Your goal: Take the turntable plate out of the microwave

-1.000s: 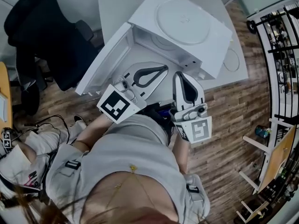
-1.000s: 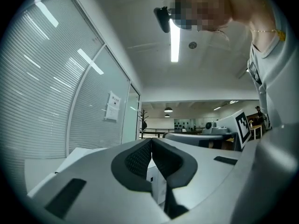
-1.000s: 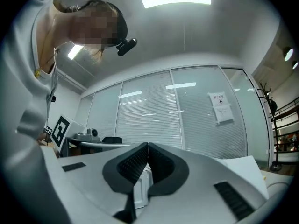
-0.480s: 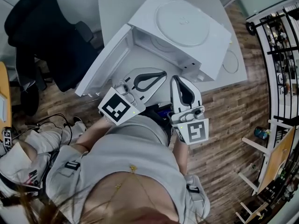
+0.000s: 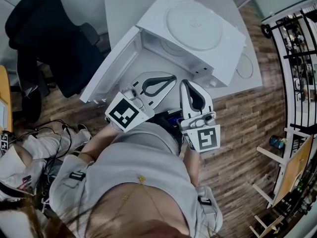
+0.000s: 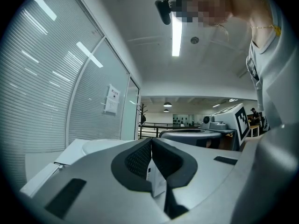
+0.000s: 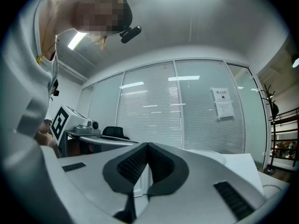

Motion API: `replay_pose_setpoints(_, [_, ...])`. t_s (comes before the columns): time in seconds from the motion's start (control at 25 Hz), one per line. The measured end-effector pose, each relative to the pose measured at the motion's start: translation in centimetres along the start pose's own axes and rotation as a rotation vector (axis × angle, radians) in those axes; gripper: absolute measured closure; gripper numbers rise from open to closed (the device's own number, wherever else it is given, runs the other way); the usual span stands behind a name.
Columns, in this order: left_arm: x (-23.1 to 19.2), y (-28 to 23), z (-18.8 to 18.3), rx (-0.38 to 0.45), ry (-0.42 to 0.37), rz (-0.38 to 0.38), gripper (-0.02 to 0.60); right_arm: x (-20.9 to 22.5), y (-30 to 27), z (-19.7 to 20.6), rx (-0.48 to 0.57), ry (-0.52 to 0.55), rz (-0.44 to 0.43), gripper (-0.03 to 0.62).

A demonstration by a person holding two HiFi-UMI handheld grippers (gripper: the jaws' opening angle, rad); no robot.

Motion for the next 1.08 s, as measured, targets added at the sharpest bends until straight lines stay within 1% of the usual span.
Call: replay_pose_setpoints(1.08, [-1.04,-0.7,0.49,-0.028,0.025,-0.003,0.552,0.52,-0.73,0.92,-0.055,-0.003,-0.016,0.577])
Point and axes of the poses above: the fingertips, and each gripper's own axes: y backward along the fingers, x to its right, z out of its underside, the point moved 8 cm from there along y, backward along the fingers, and after that the axes turned 9 degrees about y, right-handed, at the moved point
